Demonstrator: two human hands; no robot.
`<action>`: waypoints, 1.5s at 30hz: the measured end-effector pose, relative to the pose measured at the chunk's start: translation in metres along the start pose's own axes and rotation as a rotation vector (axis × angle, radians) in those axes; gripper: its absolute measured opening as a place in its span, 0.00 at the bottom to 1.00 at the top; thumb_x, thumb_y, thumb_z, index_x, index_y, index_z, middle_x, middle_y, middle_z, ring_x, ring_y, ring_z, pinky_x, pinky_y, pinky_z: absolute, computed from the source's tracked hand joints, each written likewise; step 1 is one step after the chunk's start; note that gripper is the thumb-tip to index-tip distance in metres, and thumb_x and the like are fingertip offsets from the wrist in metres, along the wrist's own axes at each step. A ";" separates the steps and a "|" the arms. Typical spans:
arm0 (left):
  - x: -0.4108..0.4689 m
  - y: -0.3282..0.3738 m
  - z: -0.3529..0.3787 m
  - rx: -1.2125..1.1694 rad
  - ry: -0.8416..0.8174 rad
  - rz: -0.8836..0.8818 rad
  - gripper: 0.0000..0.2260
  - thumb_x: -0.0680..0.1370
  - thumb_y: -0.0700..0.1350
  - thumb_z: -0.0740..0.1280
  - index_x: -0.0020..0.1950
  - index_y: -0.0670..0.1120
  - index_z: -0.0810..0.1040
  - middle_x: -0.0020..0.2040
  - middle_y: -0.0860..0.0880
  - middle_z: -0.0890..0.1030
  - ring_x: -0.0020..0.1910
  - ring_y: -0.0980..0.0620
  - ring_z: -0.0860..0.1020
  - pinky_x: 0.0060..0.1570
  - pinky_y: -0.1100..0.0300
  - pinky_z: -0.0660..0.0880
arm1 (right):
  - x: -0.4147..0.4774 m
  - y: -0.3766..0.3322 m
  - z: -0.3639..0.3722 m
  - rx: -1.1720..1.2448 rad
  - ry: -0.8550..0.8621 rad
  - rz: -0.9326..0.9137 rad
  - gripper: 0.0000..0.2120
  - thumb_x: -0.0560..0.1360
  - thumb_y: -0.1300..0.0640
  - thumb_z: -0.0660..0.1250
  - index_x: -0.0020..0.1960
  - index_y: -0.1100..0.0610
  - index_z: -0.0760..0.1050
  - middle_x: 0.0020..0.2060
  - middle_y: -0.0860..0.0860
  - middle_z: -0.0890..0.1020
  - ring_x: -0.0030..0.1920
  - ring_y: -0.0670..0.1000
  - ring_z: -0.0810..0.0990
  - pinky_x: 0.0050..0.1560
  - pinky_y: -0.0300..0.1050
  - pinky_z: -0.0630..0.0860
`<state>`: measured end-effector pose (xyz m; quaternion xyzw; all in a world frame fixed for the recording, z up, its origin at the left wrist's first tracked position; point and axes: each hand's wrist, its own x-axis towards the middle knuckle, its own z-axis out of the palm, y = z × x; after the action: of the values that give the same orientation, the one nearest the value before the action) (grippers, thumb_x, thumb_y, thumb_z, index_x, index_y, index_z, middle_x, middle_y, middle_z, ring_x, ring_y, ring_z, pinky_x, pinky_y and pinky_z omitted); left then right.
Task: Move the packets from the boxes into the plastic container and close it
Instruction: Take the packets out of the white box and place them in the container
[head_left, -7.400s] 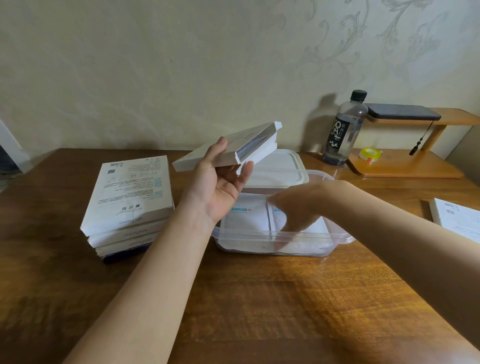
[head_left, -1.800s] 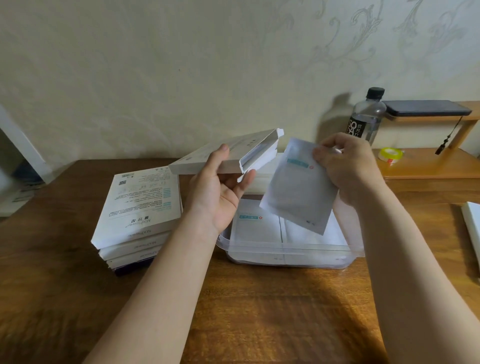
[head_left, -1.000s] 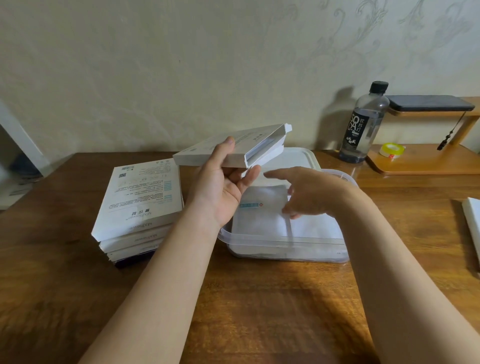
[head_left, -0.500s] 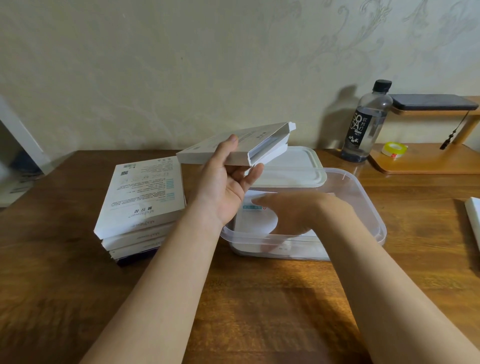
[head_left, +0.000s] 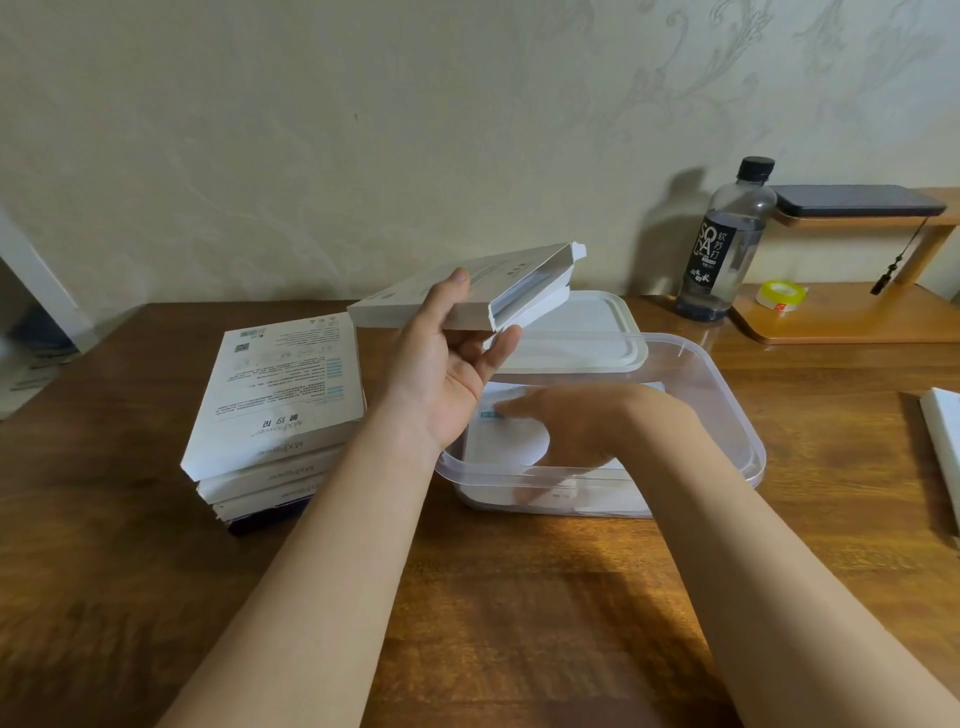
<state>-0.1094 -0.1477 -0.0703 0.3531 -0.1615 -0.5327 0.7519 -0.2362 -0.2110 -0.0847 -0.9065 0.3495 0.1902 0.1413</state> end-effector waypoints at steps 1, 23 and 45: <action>0.000 0.000 0.000 -0.004 0.003 0.000 0.05 0.79 0.44 0.71 0.49 0.44 0.79 0.32 0.49 0.83 0.38 0.51 0.80 0.35 0.59 0.83 | 0.002 0.002 0.000 0.008 0.032 -0.010 0.45 0.73 0.39 0.73 0.81 0.43 0.51 0.79 0.47 0.61 0.78 0.53 0.61 0.77 0.52 0.60; -0.001 0.001 0.001 -0.009 0.013 -0.015 0.06 0.79 0.45 0.71 0.48 0.43 0.79 0.40 0.46 0.81 0.46 0.49 0.77 0.35 0.59 0.83 | 0.000 -0.002 0.000 0.037 0.003 0.024 0.44 0.75 0.41 0.71 0.81 0.41 0.48 0.81 0.47 0.55 0.79 0.55 0.57 0.77 0.54 0.58; 0.003 -0.002 -0.003 -0.010 -0.022 -0.023 0.07 0.79 0.46 0.71 0.51 0.44 0.79 0.48 0.44 0.79 0.54 0.47 0.75 0.35 0.60 0.82 | 0.003 0.017 0.003 -0.061 -0.032 0.104 0.53 0.66 0.42 0.80 0.81 0.44 0.51 0.77 0.50 0.64 0.74 0.57 0.66 0.73 0.56 0.67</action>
<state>-0.1074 -0.1499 -0.0741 0.3454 -0.1630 -0.5461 0.7456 -0.2461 -0.2240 -0.0907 -0.8879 0.3878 0.2223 0.1092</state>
